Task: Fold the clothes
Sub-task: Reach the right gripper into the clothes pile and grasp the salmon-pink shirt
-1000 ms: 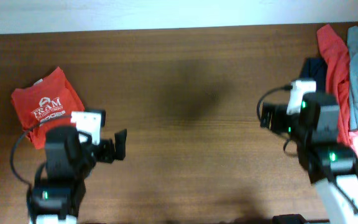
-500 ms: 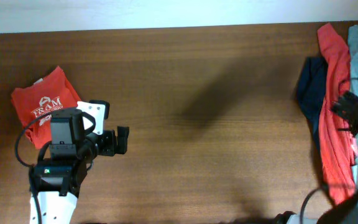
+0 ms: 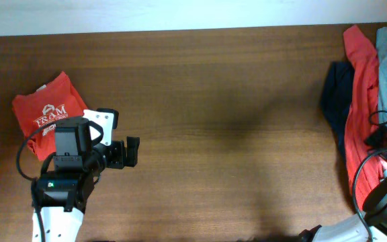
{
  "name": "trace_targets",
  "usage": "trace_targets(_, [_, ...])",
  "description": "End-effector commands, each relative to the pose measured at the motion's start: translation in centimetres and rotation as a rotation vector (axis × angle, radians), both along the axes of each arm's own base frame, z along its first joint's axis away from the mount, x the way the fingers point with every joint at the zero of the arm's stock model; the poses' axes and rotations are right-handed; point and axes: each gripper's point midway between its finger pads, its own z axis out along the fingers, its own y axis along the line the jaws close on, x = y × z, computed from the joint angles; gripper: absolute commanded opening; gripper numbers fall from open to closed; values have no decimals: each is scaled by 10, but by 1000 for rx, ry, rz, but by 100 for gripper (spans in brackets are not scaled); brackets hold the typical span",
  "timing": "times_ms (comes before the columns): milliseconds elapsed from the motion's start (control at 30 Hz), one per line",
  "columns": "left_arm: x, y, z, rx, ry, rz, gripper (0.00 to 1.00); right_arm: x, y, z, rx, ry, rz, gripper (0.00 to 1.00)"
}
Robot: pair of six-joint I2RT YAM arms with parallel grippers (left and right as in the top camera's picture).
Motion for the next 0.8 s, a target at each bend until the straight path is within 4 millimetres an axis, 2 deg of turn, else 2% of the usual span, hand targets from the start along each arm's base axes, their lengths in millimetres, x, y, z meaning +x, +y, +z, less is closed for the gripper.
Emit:
trace_targets(0, [4,-1,10,-17,-22,2,99,4,-4,1,-3,-14,-18,20])
trace_targets(33, [4,-1,10,-17,-22,2,99,4,-5,3,-6,-17,-18,11])
trace_targets(100, [4,-1,10,-17,-22,2,99,6,-6,10,-18,-31,-18,8])
trace_targets(267, [4,-1,9,-17,-21,2,99,16,-13,54,-80,-107,-13,20])
trace_targets(400, [4,-1,9,-17,-21,2,99,18,-15,85,-116,-148,-13,20])
trace_targets(533, [5,-1,10,-14,-24,4,99,16,-13,99,-131,-165,-12,17])
trace_targets(667, [6,-1,11,-15,-31,4,99,30,10,101,-54,-217,65,4])
trace_targets(767, [7,-1,12,-15,-36,4,99,48,41,104,14,-249,207,4])
